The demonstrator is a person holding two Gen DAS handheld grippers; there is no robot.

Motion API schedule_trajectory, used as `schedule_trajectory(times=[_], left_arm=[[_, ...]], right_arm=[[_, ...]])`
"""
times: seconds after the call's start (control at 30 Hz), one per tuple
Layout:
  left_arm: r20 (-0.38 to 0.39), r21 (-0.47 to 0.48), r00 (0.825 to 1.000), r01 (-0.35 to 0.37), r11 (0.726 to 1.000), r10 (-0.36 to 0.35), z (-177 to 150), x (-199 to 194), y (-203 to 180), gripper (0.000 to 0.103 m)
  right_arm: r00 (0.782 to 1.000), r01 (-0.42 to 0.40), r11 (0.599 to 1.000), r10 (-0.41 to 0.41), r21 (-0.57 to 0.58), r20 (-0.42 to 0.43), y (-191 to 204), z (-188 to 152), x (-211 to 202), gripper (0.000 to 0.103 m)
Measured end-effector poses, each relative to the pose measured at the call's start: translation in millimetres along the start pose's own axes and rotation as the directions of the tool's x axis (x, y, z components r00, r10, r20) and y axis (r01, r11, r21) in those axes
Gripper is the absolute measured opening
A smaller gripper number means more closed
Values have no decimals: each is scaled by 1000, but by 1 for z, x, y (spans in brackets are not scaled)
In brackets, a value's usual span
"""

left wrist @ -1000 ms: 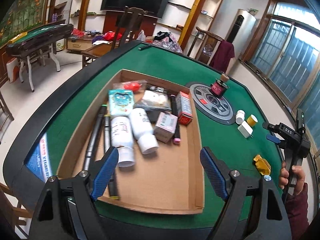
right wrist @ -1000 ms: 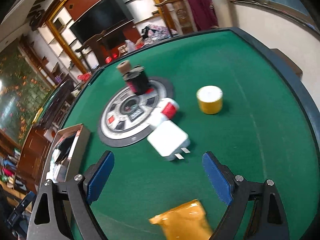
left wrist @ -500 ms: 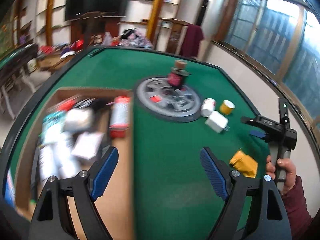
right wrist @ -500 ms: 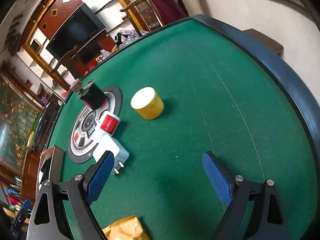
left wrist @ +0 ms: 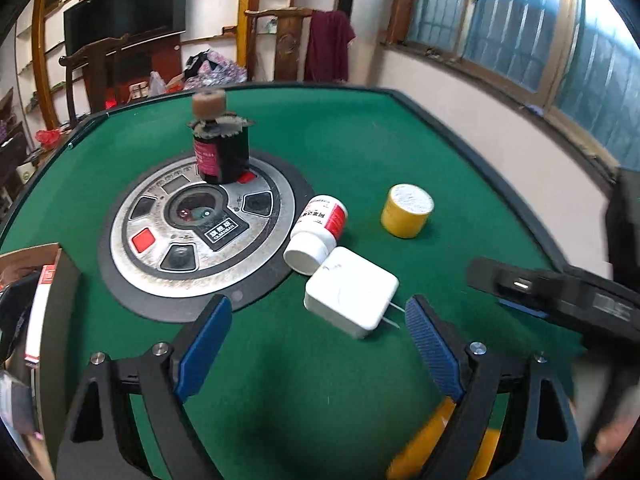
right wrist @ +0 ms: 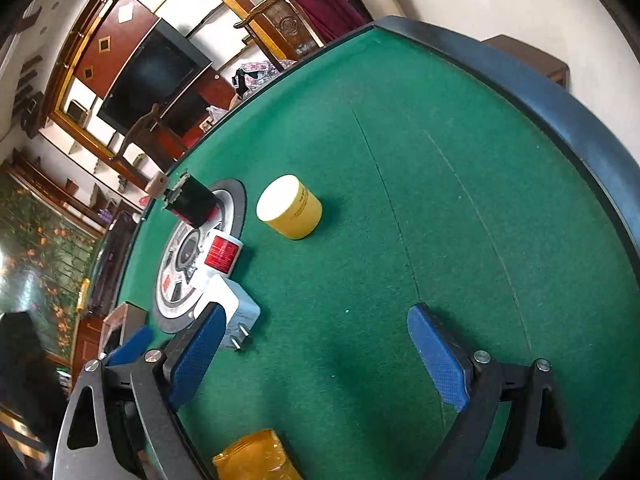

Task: Organize objects
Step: 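Grasp the white plug adapter with left tool while right tool approaches the yellow packet, then lift the plug adapter with left tool while right tool grasps the yellow foil packet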

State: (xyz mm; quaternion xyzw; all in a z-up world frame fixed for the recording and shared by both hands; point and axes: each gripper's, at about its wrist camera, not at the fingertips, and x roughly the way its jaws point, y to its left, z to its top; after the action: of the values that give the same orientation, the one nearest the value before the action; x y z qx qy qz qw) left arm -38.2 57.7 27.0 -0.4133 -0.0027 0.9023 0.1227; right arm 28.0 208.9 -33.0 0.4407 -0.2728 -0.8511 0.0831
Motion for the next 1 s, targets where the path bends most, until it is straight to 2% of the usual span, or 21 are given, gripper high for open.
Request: schedule_trajectory(times=[0.13,0.2,0.37,0.4,0.43,0.5,0.6,0.77,0.9,1.0], left_arm=[[-37,1,999,-17,1000,17,4,28,-2,89],[-33,21,999,-22,1000,23,6,36,-5,90],[-78,52,997,-7,999,11,7,44,-7,90],[-82,83,997,5,996,2,6,44,-11,84],[-81,103,996,29,994,-21,5,44,-13,63],[-72,151,997,0,989,11,2,38,-18,62],[-84,142,996,28,989,-17,-4,31,-14,62],[-51,82,997,58,995,-54,-12,-4,6,62],[1,45,998,63,997,-63,-27,-55,28,62],[19,1,997,78,997,-78,-40,-84,47,62]], right_arm=[[1000,-16,1000,16,13,-8,0,1,0,97],[1000,-22,1000,22,17,-9,-1,0,-1,98],[1000,-17,1000,17,9,-7,2,-1,-1,100],[1000,-14,1000,14,6,-6,3,-1,-1,100],[1000,-10,1000,10,1,-5,4,-1,0,101],[1000,0,1000,0,-15,-3,6,-2,1,102],[1000,13,999,-13,-38,-1,9,-3,2,103],[1000,22,998,-22,-65,3,10,-3,4,103],[999,33,995,-32,-89,9,12,-4,4,103],[997,72,988,-71,-138,11,19,-7,7,103]])
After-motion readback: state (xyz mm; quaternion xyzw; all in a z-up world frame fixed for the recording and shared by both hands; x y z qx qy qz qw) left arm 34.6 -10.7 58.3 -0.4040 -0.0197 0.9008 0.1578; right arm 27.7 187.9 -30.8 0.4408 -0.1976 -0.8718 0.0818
